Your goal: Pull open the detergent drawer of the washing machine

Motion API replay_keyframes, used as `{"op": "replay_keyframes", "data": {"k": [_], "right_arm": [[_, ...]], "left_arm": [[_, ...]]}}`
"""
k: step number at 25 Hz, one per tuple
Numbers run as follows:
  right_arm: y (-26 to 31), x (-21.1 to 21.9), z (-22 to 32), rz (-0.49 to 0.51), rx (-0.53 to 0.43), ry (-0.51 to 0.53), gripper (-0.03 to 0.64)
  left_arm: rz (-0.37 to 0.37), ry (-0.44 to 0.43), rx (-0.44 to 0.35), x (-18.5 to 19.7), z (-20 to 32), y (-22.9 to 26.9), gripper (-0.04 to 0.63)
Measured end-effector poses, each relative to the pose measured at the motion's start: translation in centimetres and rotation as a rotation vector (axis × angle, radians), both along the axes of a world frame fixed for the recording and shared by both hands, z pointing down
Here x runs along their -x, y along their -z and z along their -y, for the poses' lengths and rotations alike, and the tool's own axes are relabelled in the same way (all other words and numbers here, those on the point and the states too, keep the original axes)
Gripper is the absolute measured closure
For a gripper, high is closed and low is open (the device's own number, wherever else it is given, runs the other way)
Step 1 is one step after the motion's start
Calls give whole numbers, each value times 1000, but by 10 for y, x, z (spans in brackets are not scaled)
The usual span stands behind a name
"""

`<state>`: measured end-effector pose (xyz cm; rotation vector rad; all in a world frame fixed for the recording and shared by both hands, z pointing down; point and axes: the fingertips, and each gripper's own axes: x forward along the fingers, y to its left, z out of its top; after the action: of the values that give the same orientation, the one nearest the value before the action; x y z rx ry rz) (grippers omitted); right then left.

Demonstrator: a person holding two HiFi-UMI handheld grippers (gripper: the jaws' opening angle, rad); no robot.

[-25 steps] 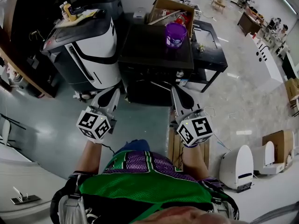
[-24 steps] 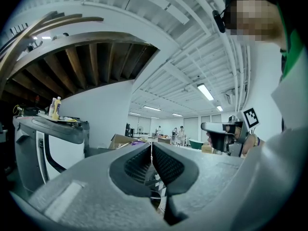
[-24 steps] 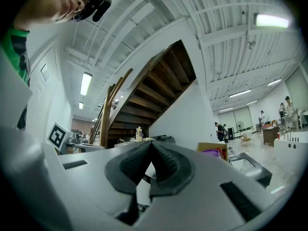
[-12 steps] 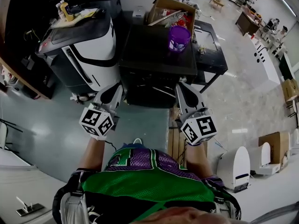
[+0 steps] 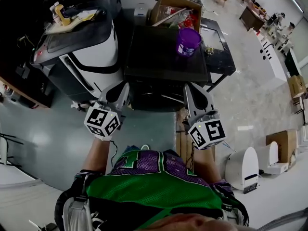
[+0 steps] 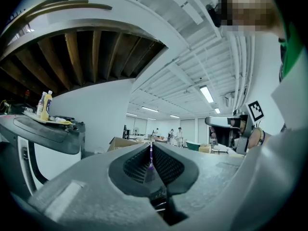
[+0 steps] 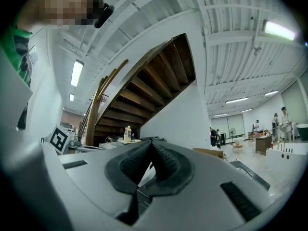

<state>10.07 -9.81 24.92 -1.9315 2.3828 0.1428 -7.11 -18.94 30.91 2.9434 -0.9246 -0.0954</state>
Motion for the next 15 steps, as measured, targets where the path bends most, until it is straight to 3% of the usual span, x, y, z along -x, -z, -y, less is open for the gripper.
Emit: {"op": "replay_keyframes", "data": {"k": [4,7,10,12,15], "right_arm": [[-5,1,12,-22,8,-10,615],[-10,-3,20,-12,16,-12,615],[-14,-5,27,-9,27,-2,615],[-15,-6,31,-14,31,6,615],[-16,-9,38,-28,33,28,615]], "left_arm": [[-35,-12,12,-1,19,-4,563],[-107,-60,44,-8,25,-4,405],[-210,-101,78,-14,28,0,300],[-250,-113,107,-18,32,-3,255],[-261,-109,167,-25,41,-17,242]]}}
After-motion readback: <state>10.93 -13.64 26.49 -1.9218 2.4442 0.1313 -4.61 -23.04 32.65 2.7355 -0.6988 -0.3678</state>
